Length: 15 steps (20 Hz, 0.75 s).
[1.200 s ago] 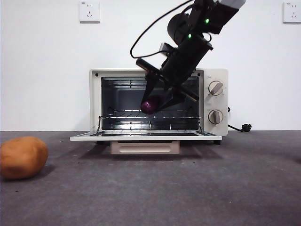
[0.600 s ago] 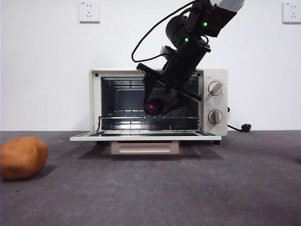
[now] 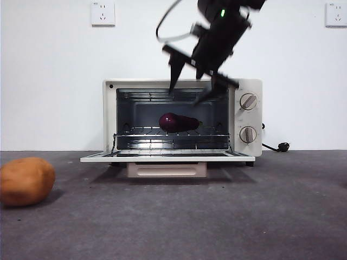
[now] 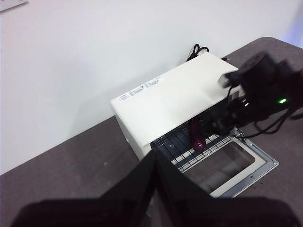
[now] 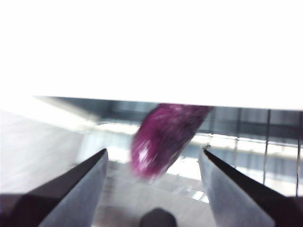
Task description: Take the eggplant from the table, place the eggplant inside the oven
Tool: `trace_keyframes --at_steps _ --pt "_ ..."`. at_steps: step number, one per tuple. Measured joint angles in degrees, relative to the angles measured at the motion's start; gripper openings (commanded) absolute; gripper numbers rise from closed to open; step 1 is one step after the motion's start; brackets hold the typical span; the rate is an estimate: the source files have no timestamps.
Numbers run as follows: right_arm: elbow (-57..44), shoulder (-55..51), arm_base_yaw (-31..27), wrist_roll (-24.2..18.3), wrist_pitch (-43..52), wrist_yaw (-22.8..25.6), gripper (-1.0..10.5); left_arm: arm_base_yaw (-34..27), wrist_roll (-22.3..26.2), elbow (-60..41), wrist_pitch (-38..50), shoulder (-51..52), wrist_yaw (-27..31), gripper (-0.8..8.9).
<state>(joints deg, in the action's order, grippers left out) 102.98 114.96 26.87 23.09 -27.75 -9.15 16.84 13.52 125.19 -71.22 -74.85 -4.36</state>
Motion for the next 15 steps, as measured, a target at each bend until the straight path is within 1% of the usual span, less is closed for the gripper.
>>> trace_keyframes --at_steps 2,5,7,9,10,13,15 --pt "0.09 -3.08 0.44 -0.83 -3.39 -0.31 3.3 0.0 0.0 0.0 0.0 -0.26 0.0 -0.06" --pt "0.09 -7.43 1.86 -4.37 -8.83 -0.28 3.3 0.0 0.11 0.0 0.0 -0.52 0.0 -0.06" --pt "0.09 -11.32 2.84 -6.54 -10.4 -0.31 3.3 0.0 0.37 0.0 0.02 -0.79 0.0 -0.06" --pt "0.09 -14.53 3.3 -7.78 -11.19 -0.31 3.3 0.0 0.42 0.0 0.02 -1.14 0.0 -0.06" --pt "0.09 -16.46 3.54 -8.33 -11.5 -0.31 3.4 0.0 0.42 0.0 0.02 -1.38 -0.02 -0.06" --pt "0.09 -22.01 3.58 -9.44 -11.54 -0.31 4.6 0.0 0.42 0.0 0.07 -2.03 -0.04 -0.06" --pt "0.09 -25.62 3.54 -9.64 -11.52 -0.31 4.7 0.0 0.44 0.0 0.07 -2.38 -0.04 -0.06"
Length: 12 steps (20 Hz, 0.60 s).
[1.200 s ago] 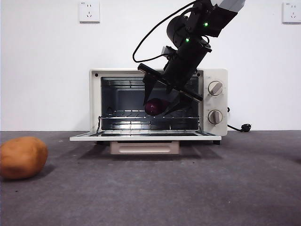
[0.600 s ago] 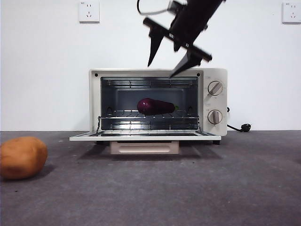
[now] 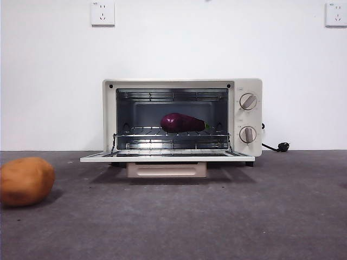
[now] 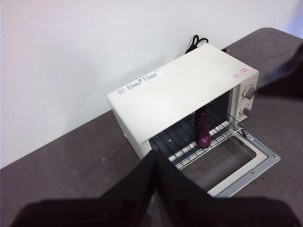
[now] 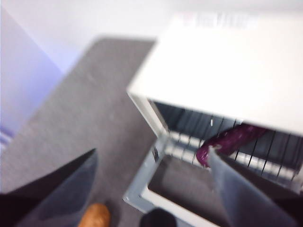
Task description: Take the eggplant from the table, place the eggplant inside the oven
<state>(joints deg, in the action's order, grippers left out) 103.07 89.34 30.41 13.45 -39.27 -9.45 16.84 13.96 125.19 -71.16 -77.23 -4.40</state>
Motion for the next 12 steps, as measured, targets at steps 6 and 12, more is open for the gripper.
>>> trace_keyframes --at_steps 6,12 --pt "0.0 -9.64 -0.04 -1.46 -1.73 0.57 4.7 0.0 0.0 0.0 0.02 -1.09 0.0 -0.06" --pt "0.0 -17.46 -0.04 -4.87 -7.74 4.42 4.7 0.0 0.0 0.0 0.07 -1.77 0.0 -0.06"
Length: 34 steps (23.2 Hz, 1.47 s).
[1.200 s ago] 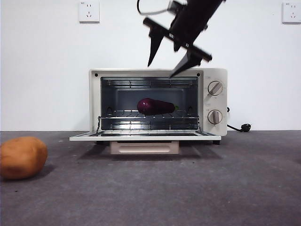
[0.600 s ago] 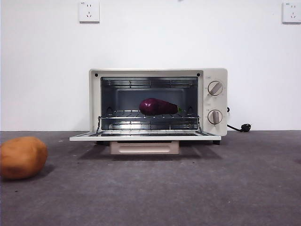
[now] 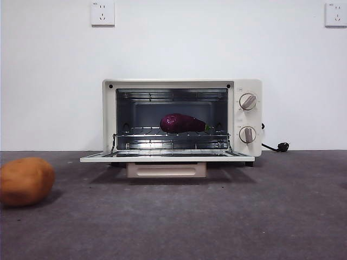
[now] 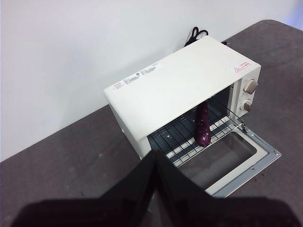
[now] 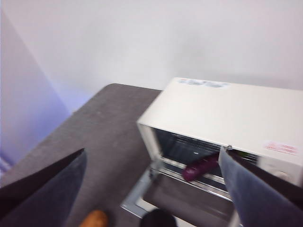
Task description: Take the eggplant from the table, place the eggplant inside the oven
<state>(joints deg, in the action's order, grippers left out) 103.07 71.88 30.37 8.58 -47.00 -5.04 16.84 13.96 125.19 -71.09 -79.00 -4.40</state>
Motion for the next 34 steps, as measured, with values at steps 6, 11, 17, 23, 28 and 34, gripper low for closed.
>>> trace_keyframes --at_steps 6,11,17,23,28,34 --pt "0.0 -4.7 0.0 -3.89 -7.08 6.4 4.7 0.0 0.0 0.0 0.04 0.0 -0.28 -0.06" --pt "0.0 -6.32 0.0 -6.95 -11.32 9.44 4.7 0.0 0.0 0.0 0.07 0.0 -0.28 -0.06" --pt "0.0 -7.21 0.0 -8.24 -12.09 10.14 2.5 0.0 0.0 0.0 0.02 0.0 -0.28 -0.06" --pt "0.0 -7.3 0.0 -8.61 -12.09 11.04 -0.1 0.0 0.02 0.0 0.02 -0.24 -0.28 -0.06" --pt "0.0 -7.3 0.0 -8.61 -12.09 11.04 -0.1 -0.11 0.04 0.0 0.02 -2.4 -0.28 -0.06" --pt "0.0 -7.41 0.0 -8.92 -13.18 11.04 -0.1 -0.63 0.59 0.0 0.02 -6.01 -0.31 -0.06"
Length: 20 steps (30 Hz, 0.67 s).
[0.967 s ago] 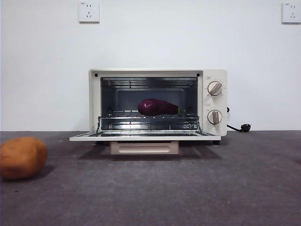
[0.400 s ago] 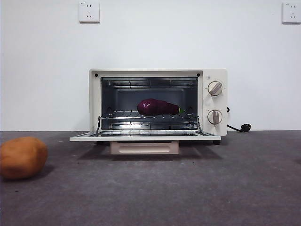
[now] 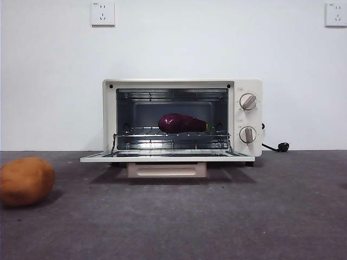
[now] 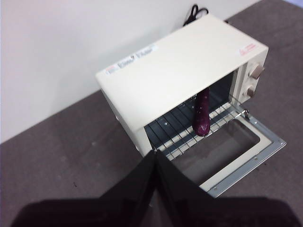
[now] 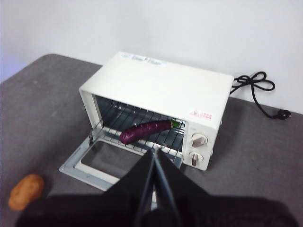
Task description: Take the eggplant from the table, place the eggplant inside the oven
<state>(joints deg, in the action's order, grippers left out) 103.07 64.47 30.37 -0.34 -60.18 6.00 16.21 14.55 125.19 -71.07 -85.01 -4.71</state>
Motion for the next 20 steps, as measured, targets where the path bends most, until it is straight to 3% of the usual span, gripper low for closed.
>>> trace_keyframes --at_steps 5,14,20 --pt "0.0 -0.66 0.0 -0.13 -1.81 0.02 -0.1 -2.54 0.04 -0.04 0.13 -2.95 -0.68 -0.07" --pt "0.0 -4.76 0.0 -0.9 -3.23 2.19 -0.1 -13.6 -0.76 -9.79 5.84 -7.26 -17.16 -0.07" --pt "0.0 -7.19 0.0 -1.09 -3.39 2.56 -0.1 -17.75 -2.71 -20.04 10.19 -12.41 -21.68 -0.07"
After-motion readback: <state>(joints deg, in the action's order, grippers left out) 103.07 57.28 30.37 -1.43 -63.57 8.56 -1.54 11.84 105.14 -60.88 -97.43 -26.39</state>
